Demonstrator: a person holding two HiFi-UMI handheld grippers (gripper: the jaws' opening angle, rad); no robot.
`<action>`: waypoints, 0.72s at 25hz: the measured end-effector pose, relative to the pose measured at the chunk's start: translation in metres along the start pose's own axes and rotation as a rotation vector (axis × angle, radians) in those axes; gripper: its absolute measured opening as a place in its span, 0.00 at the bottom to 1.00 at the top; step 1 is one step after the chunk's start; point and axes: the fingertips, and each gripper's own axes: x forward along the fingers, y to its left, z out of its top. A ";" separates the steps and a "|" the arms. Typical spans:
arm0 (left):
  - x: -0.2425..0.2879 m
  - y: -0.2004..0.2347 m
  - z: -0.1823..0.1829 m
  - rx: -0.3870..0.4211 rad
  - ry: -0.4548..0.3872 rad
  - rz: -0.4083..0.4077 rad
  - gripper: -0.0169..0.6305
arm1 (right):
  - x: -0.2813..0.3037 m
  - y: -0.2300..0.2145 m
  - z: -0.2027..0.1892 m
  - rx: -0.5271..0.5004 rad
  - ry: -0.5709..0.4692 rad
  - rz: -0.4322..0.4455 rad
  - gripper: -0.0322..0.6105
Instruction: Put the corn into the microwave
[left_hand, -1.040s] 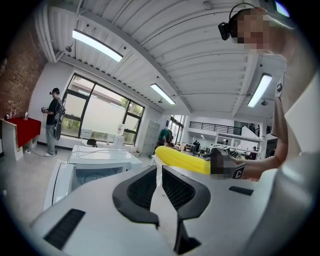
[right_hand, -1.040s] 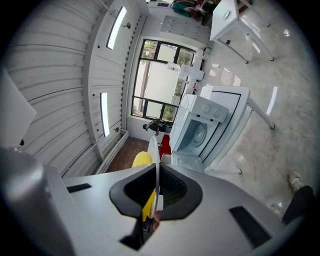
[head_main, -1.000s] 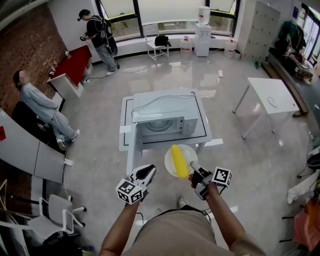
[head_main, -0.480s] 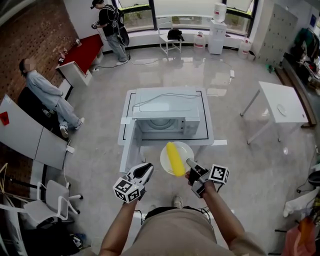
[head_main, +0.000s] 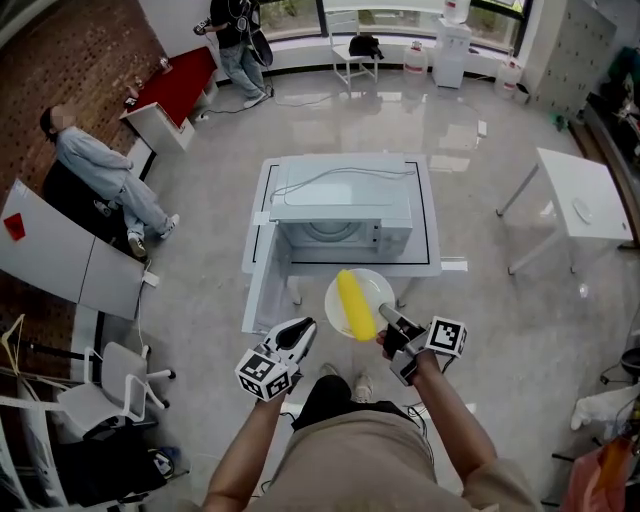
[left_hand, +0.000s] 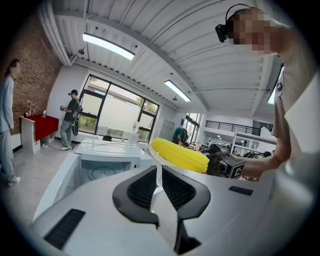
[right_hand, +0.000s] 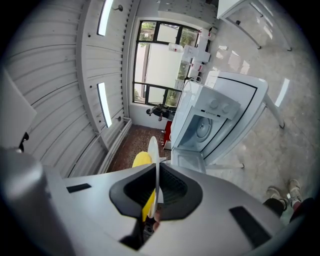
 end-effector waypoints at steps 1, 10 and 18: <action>0.001 0.003 0.000 0.005 0.000 0.005 0.06 | 0.003 0.000 0.001 0.001 -0.005 0.010 0.08; 0.011 0.053 0.009 -0.019 -0.004 0.012 0.06 | 0.039 -0.015 -0.001 0.038 -0.037 -0.022 0.08; 0.036 0.092 0.026 -0.015 -0.004 -0.029 0.06 | 0.077 -0.029 0.011 0.059 -0.072 -0.071 0.08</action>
